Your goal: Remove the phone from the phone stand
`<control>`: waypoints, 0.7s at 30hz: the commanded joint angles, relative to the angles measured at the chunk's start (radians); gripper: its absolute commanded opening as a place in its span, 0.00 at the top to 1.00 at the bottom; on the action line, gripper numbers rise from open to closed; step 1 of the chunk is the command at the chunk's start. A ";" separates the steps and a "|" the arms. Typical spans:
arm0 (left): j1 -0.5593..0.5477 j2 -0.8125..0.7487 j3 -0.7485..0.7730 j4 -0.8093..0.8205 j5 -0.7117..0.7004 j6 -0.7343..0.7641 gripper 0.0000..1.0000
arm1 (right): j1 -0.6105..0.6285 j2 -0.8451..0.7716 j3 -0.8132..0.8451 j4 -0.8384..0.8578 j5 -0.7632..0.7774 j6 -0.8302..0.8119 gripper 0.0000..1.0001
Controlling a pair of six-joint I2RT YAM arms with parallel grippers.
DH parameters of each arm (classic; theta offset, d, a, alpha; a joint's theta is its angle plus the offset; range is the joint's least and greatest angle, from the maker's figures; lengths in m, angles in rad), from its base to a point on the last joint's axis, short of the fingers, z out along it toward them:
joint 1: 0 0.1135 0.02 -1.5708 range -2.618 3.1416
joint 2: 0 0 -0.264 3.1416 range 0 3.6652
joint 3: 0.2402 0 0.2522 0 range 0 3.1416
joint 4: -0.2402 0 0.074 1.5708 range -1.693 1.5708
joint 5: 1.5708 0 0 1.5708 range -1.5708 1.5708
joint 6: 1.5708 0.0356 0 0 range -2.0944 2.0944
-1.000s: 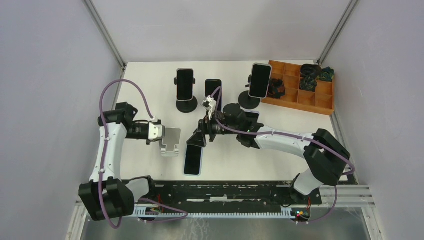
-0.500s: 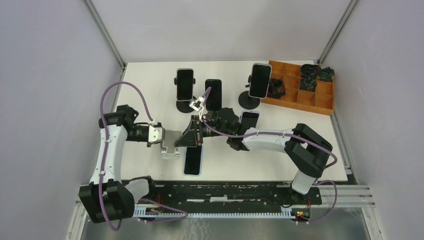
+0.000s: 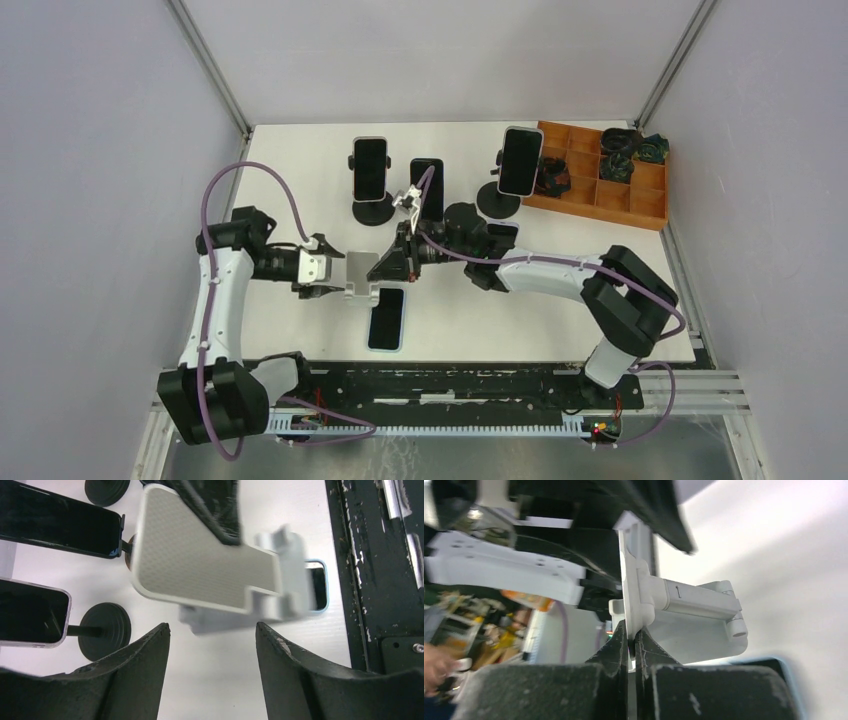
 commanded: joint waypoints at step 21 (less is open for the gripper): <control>-0.054 0.121 0.108 -0.003 -0.001 -0.223 0.54 | 0.052 0.055 0.189 -0.406 0.187 -0.634 1.00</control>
